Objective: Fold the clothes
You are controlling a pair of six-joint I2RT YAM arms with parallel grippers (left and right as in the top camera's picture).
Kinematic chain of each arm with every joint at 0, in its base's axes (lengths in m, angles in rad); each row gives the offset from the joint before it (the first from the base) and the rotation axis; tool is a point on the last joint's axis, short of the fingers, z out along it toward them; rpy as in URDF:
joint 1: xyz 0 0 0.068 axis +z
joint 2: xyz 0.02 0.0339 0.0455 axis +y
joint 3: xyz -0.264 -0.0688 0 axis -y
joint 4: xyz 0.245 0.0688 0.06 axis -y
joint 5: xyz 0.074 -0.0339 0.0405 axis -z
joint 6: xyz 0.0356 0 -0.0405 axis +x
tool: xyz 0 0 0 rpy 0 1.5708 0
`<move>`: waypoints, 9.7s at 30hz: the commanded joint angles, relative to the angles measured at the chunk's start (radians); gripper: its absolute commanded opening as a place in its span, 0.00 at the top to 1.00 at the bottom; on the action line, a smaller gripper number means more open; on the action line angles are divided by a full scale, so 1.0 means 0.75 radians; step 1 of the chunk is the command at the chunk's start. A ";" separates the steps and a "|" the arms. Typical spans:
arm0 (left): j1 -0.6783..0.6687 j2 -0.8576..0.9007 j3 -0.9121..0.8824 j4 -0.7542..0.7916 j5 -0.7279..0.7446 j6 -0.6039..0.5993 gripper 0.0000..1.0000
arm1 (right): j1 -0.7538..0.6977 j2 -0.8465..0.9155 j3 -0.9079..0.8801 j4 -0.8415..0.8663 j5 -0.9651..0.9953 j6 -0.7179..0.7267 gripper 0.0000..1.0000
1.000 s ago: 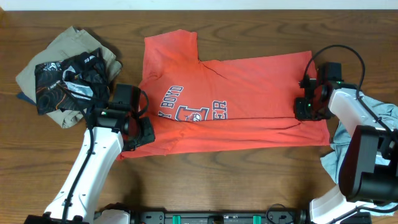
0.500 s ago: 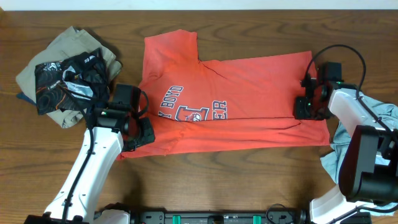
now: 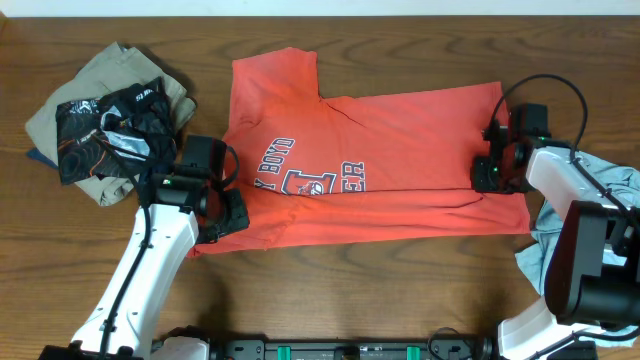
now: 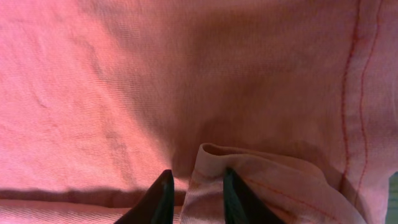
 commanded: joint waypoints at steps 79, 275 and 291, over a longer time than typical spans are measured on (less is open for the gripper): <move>-0.003 -0.007 0.024 0.039 0.004 0.009 0.57 | -0.191 0.015 0.321 -0.169 0.287 0.346 0.95; 0.067 0.977 0.697 0.638 0.122 0.300 0.34 | -0.413 -0.044 0.394 -0.402 -0.434 0.061 0.49; -0.005 1.145 0.697 0.861 0.068 0.300 0.34 | -0.325 -0.044 0.394 -0.438 -0.428 0.061 0.49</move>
